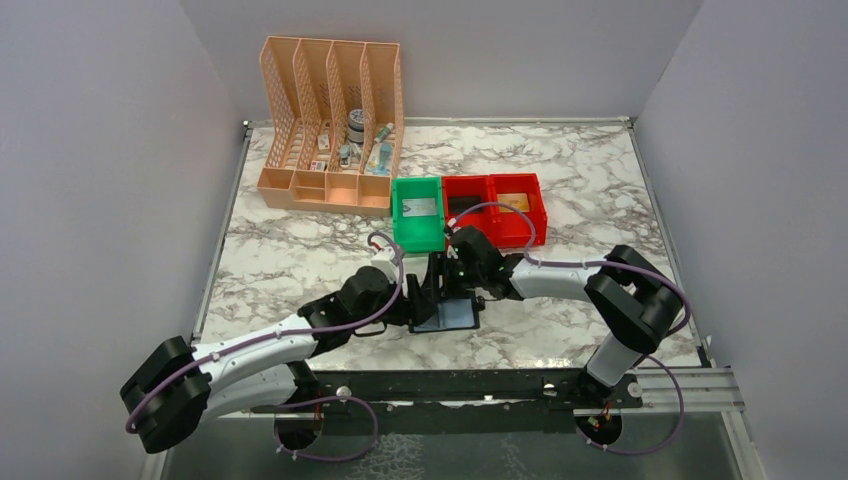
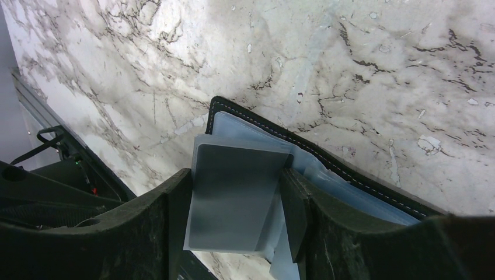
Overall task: Take the credit cards out of the card holder
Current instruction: Remove the credit card from the card holder.
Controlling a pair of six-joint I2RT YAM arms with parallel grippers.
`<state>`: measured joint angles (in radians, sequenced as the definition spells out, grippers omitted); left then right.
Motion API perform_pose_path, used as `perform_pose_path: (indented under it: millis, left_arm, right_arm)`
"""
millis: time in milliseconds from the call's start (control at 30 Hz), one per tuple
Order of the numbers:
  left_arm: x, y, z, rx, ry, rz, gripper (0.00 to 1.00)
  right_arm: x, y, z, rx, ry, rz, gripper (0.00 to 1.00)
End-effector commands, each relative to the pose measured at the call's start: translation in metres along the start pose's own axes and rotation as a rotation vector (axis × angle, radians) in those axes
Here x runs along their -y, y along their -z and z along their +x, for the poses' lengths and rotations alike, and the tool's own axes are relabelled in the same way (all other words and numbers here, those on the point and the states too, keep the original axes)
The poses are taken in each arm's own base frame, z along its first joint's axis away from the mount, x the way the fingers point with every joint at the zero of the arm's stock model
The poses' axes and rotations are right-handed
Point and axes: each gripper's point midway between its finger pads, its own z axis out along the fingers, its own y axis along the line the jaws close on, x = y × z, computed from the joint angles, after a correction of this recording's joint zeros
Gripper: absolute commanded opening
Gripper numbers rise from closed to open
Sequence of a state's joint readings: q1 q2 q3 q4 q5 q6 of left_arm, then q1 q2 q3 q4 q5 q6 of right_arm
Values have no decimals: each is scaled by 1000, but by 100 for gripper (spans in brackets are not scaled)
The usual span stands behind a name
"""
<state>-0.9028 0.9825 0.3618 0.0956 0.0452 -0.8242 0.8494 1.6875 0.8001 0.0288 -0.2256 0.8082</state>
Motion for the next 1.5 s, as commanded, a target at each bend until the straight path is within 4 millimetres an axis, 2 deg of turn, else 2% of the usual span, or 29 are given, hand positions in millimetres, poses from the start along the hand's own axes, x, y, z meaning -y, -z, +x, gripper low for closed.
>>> perform_pose_path:
  millis: [0, 267, 600, 733, 867, 1100, 1333, 1467]
  left_arm:
    - [24, -2, -3, 12, 40, 131, 63]
    - [12, -7, 9, -20, 64, 92, 62]
    - [5, -11, 10, -30, 49, 52, 62]
    - [4, -11, 11, -28, 51, 52, 61]
    - [6, -9, 7, -14, 47, 58, 61]
    - [-2, 1, -6, 48, 38, 0, 62]
    - [-35, 24, -21, 152, 66, -187, 61]
    - [-45, 37, -29, 214, 94, -235, 61]
  right_arm:
    - [43, -12, 49, -134, -27, 132, 58]
    - [41, -11, 48, -130, -28, 124, 58]
    - [39, -10, 49, -134, -41, 97, 59]
    - [42, -10, 49, -133, -41, 107, 53]
    - [46, -11, 50, -138, -44, 124, 52]
    - [54, -9, 44, -126, -4, 187, 60]
    - [66, -10, 40, -109, 50, 296, 64]
    - [71, -11, 40, -101, 88, 385, 64]
